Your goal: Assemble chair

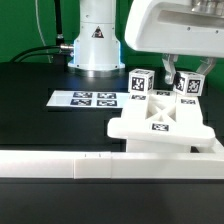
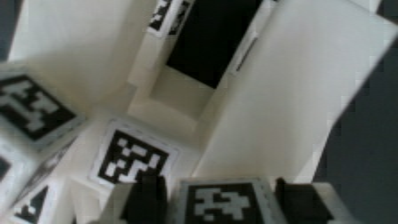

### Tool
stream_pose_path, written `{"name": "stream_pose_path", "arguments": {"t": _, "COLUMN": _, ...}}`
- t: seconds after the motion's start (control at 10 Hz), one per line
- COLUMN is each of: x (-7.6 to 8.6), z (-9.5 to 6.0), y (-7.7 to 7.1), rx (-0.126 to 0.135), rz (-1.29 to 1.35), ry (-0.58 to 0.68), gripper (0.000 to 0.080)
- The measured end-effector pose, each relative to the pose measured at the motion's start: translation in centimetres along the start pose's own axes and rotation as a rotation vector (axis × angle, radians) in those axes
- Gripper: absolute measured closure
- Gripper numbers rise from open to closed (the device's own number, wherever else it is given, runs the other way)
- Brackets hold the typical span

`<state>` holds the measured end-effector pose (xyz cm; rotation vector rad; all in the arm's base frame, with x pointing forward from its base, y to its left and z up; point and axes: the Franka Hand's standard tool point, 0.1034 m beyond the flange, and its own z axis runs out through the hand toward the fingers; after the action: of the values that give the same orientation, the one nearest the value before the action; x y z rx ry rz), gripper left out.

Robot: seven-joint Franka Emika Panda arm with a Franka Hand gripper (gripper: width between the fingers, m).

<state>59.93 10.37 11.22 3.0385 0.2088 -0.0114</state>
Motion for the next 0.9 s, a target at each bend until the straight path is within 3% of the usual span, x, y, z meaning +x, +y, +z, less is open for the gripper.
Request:
{"name": "stream_pose_path", "arguments": {"t": 0.4, "x": -0.07, "z": 0.04, "y": -0.25, "rx": 0.012, "rz": 0.288, "ry": -0.002, "gripper": 0.0514}}
{"name": "stream_pose_path", "arguments": {"t": 0.7, "x": -0.16, "z": 0.18, "y": -0.49, "rx": 0.129, "rz": 0.648, "ry": -0.028, "gripper": 0.0514}}
{"name": "stream_pose_path", "arguments": {"t": 0.9, "x": -0.03, "z": 0.15, "y": -0.68, "rx": 0.136, "rz": 0.790, "ry": -0.030, "gripper": 0.0514}}
